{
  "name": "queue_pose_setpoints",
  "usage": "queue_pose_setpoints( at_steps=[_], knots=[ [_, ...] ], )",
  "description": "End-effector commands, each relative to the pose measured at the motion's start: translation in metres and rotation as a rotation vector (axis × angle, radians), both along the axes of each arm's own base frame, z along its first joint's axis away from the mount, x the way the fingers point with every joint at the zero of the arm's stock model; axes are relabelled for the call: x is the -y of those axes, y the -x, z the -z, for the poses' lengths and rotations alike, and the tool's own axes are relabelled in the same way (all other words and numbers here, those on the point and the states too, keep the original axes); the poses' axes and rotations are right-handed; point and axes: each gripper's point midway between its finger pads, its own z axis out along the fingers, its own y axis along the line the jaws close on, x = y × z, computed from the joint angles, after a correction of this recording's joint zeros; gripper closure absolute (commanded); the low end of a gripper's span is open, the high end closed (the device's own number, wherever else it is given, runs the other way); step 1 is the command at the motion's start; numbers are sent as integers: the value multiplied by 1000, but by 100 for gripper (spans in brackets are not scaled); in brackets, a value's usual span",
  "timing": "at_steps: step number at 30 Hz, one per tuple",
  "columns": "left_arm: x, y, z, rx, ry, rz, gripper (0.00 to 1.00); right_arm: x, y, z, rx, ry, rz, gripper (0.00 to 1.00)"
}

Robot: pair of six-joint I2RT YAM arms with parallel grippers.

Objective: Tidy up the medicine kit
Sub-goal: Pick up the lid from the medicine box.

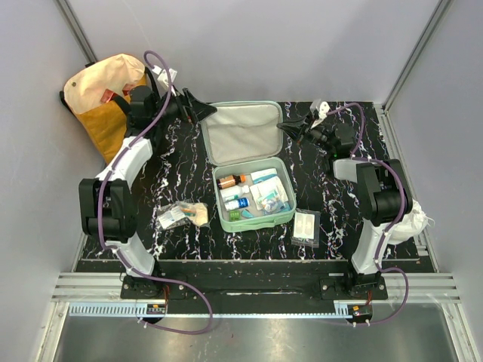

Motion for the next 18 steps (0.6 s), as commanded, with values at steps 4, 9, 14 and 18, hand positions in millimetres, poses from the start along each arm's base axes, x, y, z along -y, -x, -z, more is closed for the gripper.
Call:
queue_pose_setpoints(
  at_steps=[4, 9, 14, 18],
  knots=[
    [7, 6, -10, 69, -40, 75, 21, -13, 19, -4, 53, 31, -64, 100],
    [9, 14, -19, 78, -37, 81, 52, -8, 8, -5, 37, 7, -1, 99],
    [12, 22, -22, 74, -46, 94, 85, -3, 2, -17, 6, -49, 57, 81],
    [12, 28, -18, 54, -51, 80, 92, 18, -13, -35, -118, -218, 216, 54]
  ],
)
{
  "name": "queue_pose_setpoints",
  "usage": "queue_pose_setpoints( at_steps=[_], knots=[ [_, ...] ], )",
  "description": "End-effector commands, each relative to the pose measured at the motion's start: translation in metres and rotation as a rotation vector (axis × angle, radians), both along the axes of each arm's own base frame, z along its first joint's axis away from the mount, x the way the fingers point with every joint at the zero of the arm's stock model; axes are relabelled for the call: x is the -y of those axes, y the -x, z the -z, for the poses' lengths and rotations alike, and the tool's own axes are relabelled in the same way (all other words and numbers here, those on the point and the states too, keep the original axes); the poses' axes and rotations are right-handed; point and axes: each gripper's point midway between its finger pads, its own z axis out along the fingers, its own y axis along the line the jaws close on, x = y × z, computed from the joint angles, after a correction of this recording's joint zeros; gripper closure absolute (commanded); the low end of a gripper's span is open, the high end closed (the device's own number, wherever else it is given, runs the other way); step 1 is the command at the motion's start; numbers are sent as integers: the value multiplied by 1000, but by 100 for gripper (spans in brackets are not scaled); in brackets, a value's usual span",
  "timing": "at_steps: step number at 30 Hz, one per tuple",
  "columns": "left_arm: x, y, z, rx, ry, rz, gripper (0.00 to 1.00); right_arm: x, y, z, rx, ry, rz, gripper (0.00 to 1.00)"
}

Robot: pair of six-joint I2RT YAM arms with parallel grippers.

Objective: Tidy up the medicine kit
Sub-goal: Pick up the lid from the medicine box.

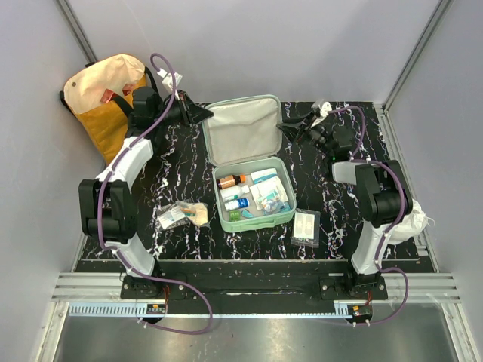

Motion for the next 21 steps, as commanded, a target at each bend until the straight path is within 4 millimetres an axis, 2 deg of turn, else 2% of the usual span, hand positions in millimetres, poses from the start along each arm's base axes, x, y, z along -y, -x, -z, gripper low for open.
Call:
queue_pose_setpoints(
  at_steps=[1, 3, 4, 6, 10, 12, 16, 18, 19, 20, 21],
  knots=[
    [2, 19, -36, 86, 0, 11, 94, 21, -7, -42, -74, -198, 177, 53],
    [4, 23, -34, 89, -2, 5, 95, 26, -10, -48, -148, -227, 210, 50],
    [5, 25, -34, 90, -2, 6, 95, 27, -12, -53, -190, -236, 219, 46],
    [6, 29, -35, 99, -5, 10, 96, 35, -14, -65, -296, -257, 282, 45],
    [13, 38, -33, 101, -38, 20, 93, 45, -10, -69, -525, -115, 378, 41],
    [16, 42, -29, 99, -61, 22, 91, 41, 1, -78, -559, -82, 343, 37],
    [24, 50, -22, 88, -73, 41, 89, 22, 42, -102, -482, -22, 151, 30],
    [27, 54, -17, 81, -80, 50, 88, 12, 56, -96, -498, 49, 55, 29],
    [28, 55, -16, 82, -83, 48, 88, 10, 59, -98, -477, 79, 26, 29],
    [28, 57, -14, 82, -88, 47, 88, 9, 63, -87, -511, 114, 14, 28],
    [29, 58, -13, 83, -92, 48, 87, 11, 61, -85, -498, 143, 22, 28]
  ],
)
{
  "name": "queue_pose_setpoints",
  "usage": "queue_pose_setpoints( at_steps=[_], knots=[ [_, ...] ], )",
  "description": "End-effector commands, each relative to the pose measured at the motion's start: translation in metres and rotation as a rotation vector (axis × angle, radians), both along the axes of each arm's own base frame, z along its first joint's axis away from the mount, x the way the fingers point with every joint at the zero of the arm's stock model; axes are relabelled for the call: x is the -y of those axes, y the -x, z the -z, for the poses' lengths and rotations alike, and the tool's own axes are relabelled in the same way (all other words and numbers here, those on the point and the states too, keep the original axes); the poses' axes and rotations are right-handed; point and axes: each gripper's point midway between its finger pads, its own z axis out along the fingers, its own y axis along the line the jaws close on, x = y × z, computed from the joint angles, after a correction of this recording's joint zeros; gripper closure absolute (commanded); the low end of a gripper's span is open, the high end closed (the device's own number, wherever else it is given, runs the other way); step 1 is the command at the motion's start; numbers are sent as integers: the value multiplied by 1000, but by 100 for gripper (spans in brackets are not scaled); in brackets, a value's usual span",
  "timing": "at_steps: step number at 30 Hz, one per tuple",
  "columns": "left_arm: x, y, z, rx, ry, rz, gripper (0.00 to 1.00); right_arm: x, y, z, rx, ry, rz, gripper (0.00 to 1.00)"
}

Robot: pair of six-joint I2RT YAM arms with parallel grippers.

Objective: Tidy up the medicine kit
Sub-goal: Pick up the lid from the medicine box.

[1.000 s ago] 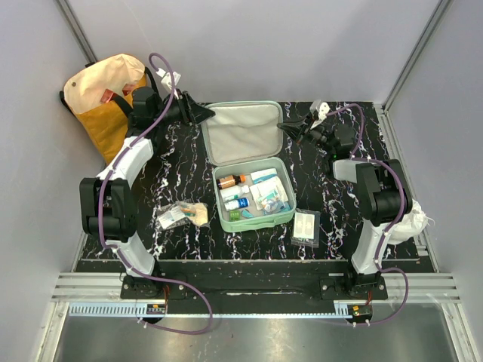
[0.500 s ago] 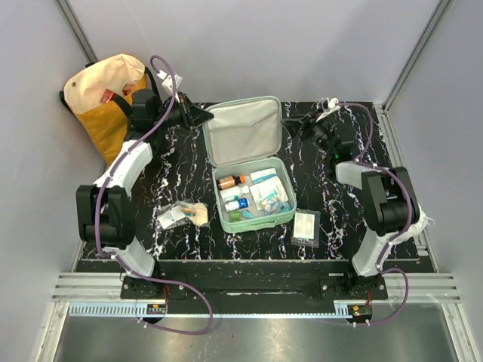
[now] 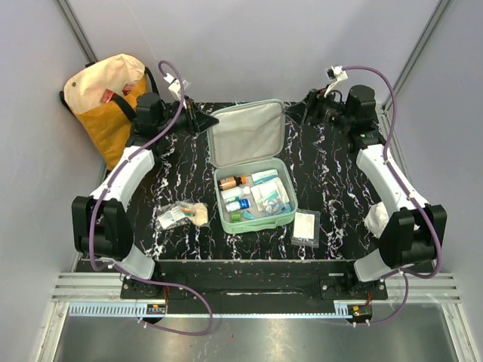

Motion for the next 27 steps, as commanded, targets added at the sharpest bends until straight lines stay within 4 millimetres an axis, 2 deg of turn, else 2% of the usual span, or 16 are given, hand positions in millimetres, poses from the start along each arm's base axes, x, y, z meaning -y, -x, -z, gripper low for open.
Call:
queue_pose_setpoints(
  at_steps=[1, 4, 8, 10, 13, 21, 27],
  knots=[
    [9, 21, -2, 5, -13, 39, 87, -8, 20, 30, -67, 150, -137, 28],
    [9, 27, 1, 5, -27, 51, 87, 0, 7, 32, -14, 204, -76, 27],
    [8, 32, 4, 10, -34, 58, 87, -2, -5, 26, 53, 231, -85, 27],
    [9, 33, 6, 5, -35, 68, 87, -6, -9, 25, 63, 225, -109, 27],
    [11, 35, 7, -3, -33, 86, 87, -17, -9, 18, 184, 237, -198, 25],
    [13, 35, 15, -27, -39, 105, 88, -23, -34, 17, 274, 255, -186, 27],
    [14, 36, 14, -24, -42, 111, 90, -32, -39, 17, 314, 245, -223, 31]
  ],
)
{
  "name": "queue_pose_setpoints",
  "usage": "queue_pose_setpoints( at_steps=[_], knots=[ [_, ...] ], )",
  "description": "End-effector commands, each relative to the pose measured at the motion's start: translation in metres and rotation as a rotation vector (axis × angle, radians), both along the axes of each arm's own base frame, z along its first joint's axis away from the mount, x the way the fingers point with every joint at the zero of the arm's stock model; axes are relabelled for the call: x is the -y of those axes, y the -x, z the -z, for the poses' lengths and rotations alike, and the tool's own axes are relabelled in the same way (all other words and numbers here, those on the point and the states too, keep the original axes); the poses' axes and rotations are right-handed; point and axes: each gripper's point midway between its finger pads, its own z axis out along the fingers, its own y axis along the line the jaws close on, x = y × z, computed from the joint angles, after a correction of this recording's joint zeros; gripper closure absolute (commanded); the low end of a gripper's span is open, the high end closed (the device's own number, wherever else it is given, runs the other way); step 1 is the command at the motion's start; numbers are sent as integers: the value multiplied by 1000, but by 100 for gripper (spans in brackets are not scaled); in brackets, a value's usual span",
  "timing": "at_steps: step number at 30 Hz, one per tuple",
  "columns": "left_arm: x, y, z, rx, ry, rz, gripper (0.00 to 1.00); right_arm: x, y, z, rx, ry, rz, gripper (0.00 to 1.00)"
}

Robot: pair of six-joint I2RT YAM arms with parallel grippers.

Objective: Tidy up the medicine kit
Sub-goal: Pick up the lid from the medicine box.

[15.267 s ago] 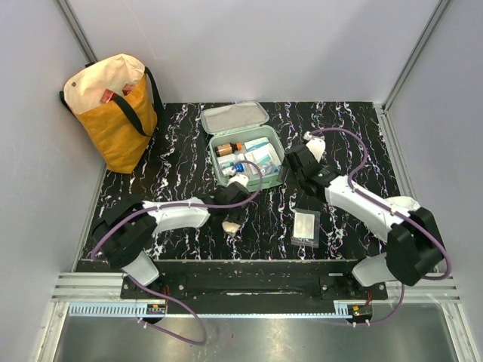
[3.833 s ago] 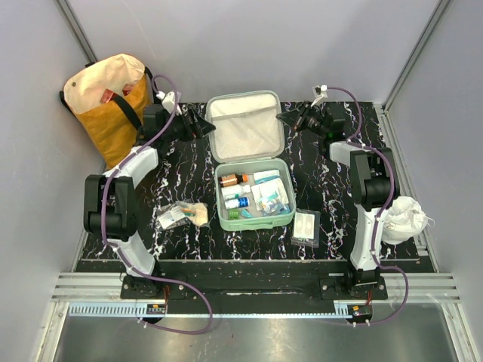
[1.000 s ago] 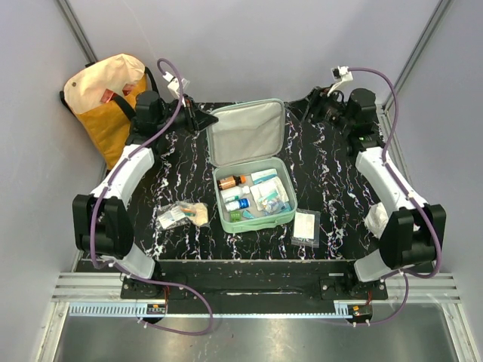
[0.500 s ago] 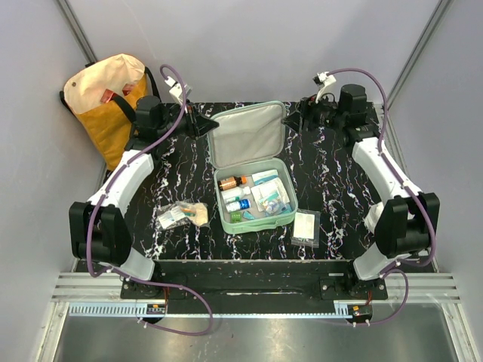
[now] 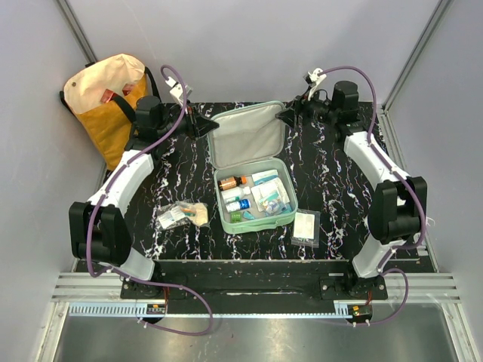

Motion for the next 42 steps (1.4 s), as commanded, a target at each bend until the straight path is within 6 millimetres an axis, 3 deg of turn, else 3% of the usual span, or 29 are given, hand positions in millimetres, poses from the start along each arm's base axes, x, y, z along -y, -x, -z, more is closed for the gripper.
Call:
queue_pose_setpoints(
  at_steps=[1, 7, 14, 18, 22, 24, 25, 30, 34, 36, 38, 42],
  knots=[
    [11, 20, 10, -70, -4, 81, 89, -15, -3, -40, 157, -28, -66, 32],
    [11, 20, 11, -68, -12, 83, 90, -25, 0, -49, 166, -70, -110, 46],
    [11, 19, 11, -73, -12, 79, 88, -29, 1, -39, 146, -62, -108, 79],
    [4, 12, 12, -66, -28, 8, 63, -22, 12, -34, 192, -40, -92, 96],
    [-3, 5, 6, -45, -25, -64, 28, -18, 26, -22, 248, -1, -105, 100],
    [-8, 5, -1, -19, -26, -109, 16, -18, 35, -16, 278, 22, -131, 100],
    [-13, 4, -6, -1, -28, -143, 3, -18, 39, -13, 294, 28, -133, 100],
    [-39, 8, -39, 106, -14, -323, 1, -14, 49, -5, 336, 40, -124, 100],
    [-41, 32, -73, 172, 34, -316, 1, -13, 55, -3, 337, 43, -118, 100],
    [-29, 57, -91, 203, 59, -220, 1, -11, 58, -2, 333, 45, -109, 100],
    [-17, 82, -101, 256, 56, -127, 1, -10, 63, 0, 322, 51, -95, 100],
    [-3, 121, -101, 303, 46, 36, 1, -8, 74, 6, 321, 64, -82, 100]
  ],
)
